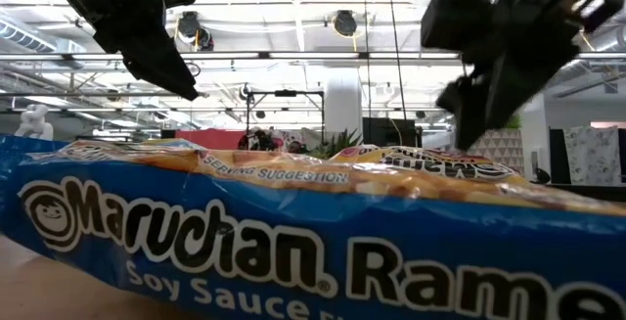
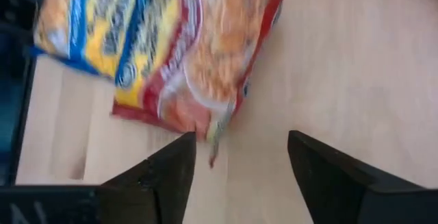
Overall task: Sort Maruchan noodles
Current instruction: Put the bottom red noodle pack into the yellow bin
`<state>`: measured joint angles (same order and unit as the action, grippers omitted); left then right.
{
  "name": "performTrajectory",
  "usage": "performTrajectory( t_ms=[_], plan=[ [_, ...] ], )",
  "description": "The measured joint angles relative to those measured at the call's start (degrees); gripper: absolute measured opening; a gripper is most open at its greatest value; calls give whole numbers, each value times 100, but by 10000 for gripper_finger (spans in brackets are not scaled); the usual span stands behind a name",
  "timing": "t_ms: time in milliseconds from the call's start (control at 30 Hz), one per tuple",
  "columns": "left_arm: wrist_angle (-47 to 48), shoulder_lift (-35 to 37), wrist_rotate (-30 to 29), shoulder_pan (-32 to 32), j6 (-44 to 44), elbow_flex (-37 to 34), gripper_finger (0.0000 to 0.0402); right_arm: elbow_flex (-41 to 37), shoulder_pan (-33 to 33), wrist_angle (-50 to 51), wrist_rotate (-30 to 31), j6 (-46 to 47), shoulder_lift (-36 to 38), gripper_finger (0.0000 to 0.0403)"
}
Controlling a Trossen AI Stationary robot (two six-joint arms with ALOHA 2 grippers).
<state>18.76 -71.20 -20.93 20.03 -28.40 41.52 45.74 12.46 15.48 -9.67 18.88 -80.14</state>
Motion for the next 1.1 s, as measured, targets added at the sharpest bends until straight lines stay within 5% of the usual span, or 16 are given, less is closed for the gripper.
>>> performTrajectory(
  t_ms=[167,467,833,1100],
  plan=[
    [10,0,2,-2,-17,0,202,2,332,-56,505,148,117,258],
    [35,-2,2,-2,-19,0,202,0,438,-37,335,463,-293,298],
    [-48,-2,-5,-13,149,0,202,0,215,-715,-562,444,-1173,251],
    [-253,-2,-13,-13,330,0,202,0,-2,-1039,-1025,392,-1292,158]
  ],
)
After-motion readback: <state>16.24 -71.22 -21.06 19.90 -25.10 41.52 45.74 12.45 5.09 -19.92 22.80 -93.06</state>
